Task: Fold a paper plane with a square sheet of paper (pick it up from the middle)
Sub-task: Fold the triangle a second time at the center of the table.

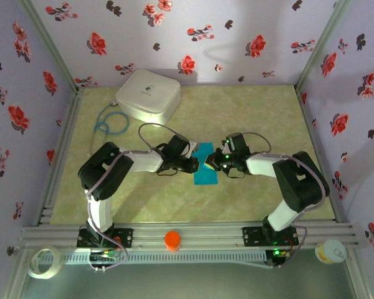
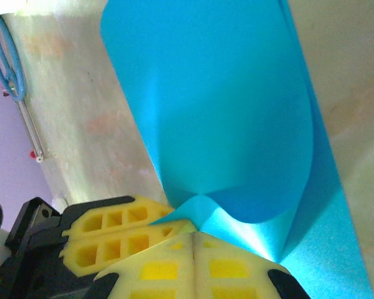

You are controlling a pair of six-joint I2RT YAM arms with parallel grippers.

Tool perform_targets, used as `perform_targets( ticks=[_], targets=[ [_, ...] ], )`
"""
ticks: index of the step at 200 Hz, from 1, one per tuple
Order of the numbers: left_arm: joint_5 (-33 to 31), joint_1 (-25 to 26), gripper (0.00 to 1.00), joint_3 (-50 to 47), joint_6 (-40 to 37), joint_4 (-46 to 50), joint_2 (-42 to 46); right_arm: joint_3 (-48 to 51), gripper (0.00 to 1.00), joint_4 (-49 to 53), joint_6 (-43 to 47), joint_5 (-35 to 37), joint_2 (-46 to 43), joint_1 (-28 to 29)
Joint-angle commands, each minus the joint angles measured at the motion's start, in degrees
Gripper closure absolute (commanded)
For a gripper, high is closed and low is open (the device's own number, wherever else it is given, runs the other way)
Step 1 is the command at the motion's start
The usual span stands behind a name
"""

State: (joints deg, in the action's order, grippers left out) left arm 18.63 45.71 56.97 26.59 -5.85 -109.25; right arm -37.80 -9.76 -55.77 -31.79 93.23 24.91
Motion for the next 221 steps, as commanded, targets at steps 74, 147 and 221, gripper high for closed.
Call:
perform_targets(
  ticks=[74, 147, 221],
  targets=[
    [-0.8, -0.4, 1.0, 0.2, -1.6, 5.8, -2.6, 1.3, 1.0, 4.5, 1.1, 2.2, -0.1, -2.2],
    [-0.7, -0.4, 1.0, 0.2, -1.6, 6.0, -2.6, -1.6, 1.0, 5.2, 3.3, 1.6, 3.6, -3.2],
    [-0.8, -0.4, 1.0, 0.3, -2.0, 6.6, -3.2, 0.1, 1.0, 3.3, -1.0, 3.5, 3.5, -6.6]
  ],
)
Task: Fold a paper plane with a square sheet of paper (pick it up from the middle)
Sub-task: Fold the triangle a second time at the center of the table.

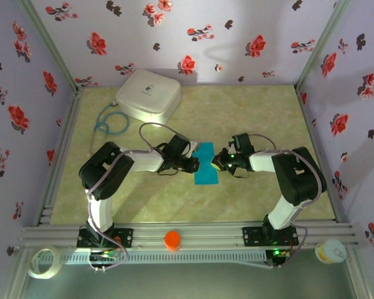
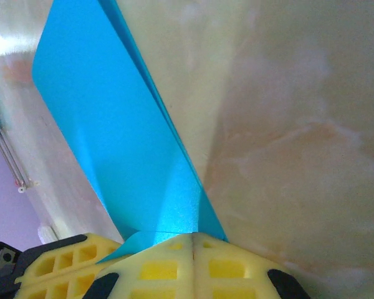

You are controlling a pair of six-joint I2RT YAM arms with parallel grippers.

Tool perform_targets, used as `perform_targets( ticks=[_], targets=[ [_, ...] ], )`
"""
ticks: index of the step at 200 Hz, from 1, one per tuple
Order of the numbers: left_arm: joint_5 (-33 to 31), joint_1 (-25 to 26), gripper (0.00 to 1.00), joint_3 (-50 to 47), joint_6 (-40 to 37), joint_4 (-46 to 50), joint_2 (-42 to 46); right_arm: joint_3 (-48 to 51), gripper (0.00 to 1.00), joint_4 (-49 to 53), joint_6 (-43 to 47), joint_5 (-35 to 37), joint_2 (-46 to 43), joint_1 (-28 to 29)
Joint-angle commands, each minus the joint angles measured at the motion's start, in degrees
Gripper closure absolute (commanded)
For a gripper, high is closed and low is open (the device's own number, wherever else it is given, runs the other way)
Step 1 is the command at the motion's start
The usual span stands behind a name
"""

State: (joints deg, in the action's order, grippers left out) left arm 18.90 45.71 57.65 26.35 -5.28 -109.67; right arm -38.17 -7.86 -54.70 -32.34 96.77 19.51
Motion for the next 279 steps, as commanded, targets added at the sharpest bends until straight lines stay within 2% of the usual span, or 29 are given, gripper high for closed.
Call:
perform_targets(
  ticks=[1, 65, 101, 150, 187, 210, 249, 279],
  targets=[
    [-1.0, -0.4, 1.0, -0.4, -1.7, 6.1, -2.7, 0.4, 1.0, 1.4, -2.2, 4.1, 0.1, -1.2],
    [-1.0, -0.3, 1.0, -0.5, -1.9, 6.2, -2.8, 0.2, 1.0, -0.1, -8.8, 8.9, 0.4, -3.0],
    [-1.0, -0.4, 1.0, -0.5, -1.9, 6.2, -2.8, -0.6, 1.0, 3.2, -7.2, 11.9, -2.3, -3.1],
    [-0.9, -0.4, 1.0, -0.4, -2.0, 6.2, -2.8, -0.9, 1.0, 2.7, -2.1, 5.8, -6.0, -2.2],
    [-0.9, -0.4, 1.0, -0.3, -1.9, 6.2, -2.7, -2.8, 1.0, 3.0, 0.3, 0.7, -3.7, 2.9],
    [-0.8, -0.4, 1.0, -0.3, -1.9, 6.2, -2.7, -3.1, 1.0, 3.5, 1.0, 0.9, -2.4, 5.0],
    [-0.4, -0.4, 1.0, -0.3, -2.0, 6.0, -2.5, -1.2, 1.0, 3.8, 1.8, 1.4, 0.8, 5.1],
    [-0.1, -0.4, 1.0, -0.2, -0.9, 5.5, -1.4, 0.9, 1.0, 5.8, 2.9, 4.5, 1.6, 5.0]
  ],
)
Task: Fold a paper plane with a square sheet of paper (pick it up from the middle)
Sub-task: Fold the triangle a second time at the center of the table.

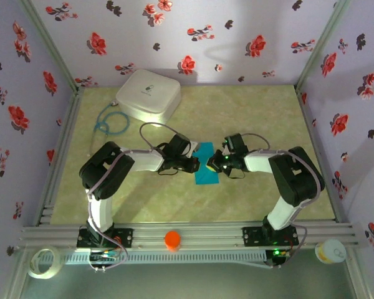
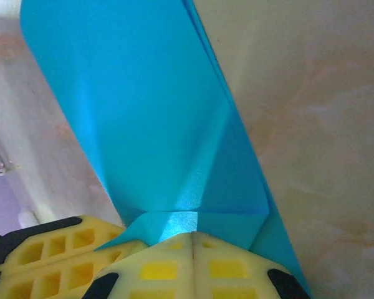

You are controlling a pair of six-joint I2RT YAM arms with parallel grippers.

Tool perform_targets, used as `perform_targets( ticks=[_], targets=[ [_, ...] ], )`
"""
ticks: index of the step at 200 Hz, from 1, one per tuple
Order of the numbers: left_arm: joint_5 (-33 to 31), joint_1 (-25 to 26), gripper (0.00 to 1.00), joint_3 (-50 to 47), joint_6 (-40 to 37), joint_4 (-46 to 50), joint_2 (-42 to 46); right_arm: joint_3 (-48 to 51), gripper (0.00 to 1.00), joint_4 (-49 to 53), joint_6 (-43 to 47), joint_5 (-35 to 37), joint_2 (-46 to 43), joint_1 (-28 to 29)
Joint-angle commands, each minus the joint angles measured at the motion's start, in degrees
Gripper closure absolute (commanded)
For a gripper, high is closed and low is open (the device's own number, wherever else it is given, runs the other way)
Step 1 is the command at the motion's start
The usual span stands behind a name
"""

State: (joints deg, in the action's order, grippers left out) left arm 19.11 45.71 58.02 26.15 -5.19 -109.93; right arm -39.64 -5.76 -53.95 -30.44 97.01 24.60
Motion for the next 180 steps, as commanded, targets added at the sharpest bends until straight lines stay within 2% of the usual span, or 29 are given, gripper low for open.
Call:
perform_targets(
  ticks=[1, 14, 27, 63, 86, 115, 129, 148, 180],
  targets=[
    [-0.3, -0.3, 1.0, -0.5, -0.6, 5.3, -1.1, 2.4, 1.0, 3.7, 2.2, 2.7, 1.5, -0.1],
    [-0.2, -0.4, 0.93, -0.4, 0.0, 4.9, 0.3, 2.9, 1.0, 3.7, 2.0, 3.3, 2.4, -0.2],
    [-0.5, -0.4, 0.78, 0.1, 0.7, 5.3, 2.2, 3.6, 1.0, 2.4, 1.1, 3.5, 2.9, -0.2],
    [-3.2, -0.6, 0.67, 1.4, 2.8, 8.6, 7.6, 3.9, 1.0, 1.5, -0.1, 4.3, 2.3, -0.1],
    [-2.1, -0.6, 0.7, 1.4, 4.9, 9.6, 9.2, 3.6, 1.0, 1.9, 0.0, 4.5, 2.0, -0.2],
    [4.2, -0.4, 0.86, 3.0, 7.6, 10.9, 8.0, 3.6, 1.0, 1.6, -0.3, 4.3, 1.6, -0.2],
    [7.1, 0.1, 0.91, 4.1, 8.0, 11.3, 7.0, 3.7, 1.0, 1.7, -0.3, 4.2, 1.3, -0.2],
    [10.5, 1.1, 0.92, 6.3, 8.1, 12.1, 5.0, 3.6, 1.0, 1.7, -0.3, 3.8, 1.0, -0.1],
    [12.6, 1.6, 0.92, 8.9, 9.0, 13.9, 1.7, 3.5, 1.0, 2.2, 0.0, 3.8, 0.7, -0.2]
  ],
)
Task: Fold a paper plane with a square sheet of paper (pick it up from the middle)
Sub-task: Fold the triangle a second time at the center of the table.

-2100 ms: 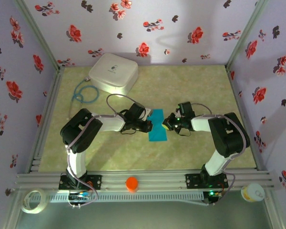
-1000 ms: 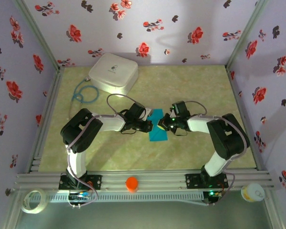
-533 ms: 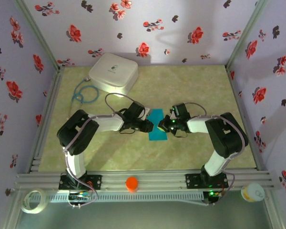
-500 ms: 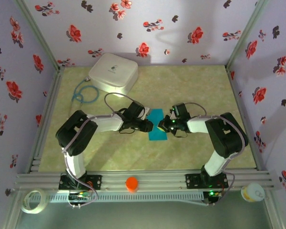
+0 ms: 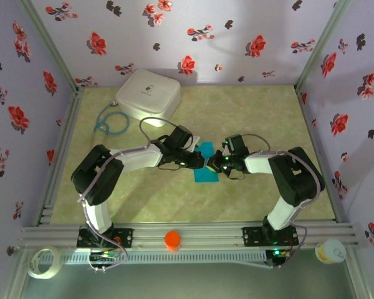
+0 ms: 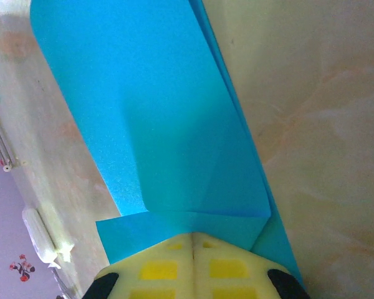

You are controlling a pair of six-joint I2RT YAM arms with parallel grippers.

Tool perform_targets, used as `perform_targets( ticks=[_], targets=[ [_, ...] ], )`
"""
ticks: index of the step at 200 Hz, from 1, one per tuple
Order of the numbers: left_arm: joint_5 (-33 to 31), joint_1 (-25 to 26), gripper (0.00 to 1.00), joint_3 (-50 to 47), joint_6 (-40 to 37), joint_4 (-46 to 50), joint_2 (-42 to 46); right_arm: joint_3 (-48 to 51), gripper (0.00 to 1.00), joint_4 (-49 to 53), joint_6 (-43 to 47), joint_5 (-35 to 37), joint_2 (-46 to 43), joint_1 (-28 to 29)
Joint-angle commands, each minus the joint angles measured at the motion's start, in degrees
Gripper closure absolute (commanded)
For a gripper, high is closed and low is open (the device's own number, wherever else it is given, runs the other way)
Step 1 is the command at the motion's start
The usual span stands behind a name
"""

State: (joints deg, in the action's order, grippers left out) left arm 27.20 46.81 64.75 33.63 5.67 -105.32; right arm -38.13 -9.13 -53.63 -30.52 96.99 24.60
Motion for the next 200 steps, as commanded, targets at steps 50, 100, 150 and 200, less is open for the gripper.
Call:
perform_targets(
  ticks=[50, 100, 150, 200],
  targets=[
    [9.7, 0.6, 0.94, 3.2, 1.2, 5.4, -7.0, 2.1, 1.0, 5.4, -0.3, 3.8, 0.8, -0.2],
    [7.8, 0.6, 0.95, 2.7, 0.5, 6.8, -8.4, 2.3, 1.0, 5.5, -0.2, 3.8, 0.6, -0.2],
    [7.4, 0.6, 0.95, -0.6, 0.4, 6.5, -8.1, 2.6, 1.0, 6.1, 0.3, 4.1, 0.4, -0.4],
    [6.3, 0.6, 0.95, -3.9, 0.2, 6.9, -6.8, 2.8, 1.0, 6.6, 0.8, 4.2, 0.4, -1.0]
  ],
)
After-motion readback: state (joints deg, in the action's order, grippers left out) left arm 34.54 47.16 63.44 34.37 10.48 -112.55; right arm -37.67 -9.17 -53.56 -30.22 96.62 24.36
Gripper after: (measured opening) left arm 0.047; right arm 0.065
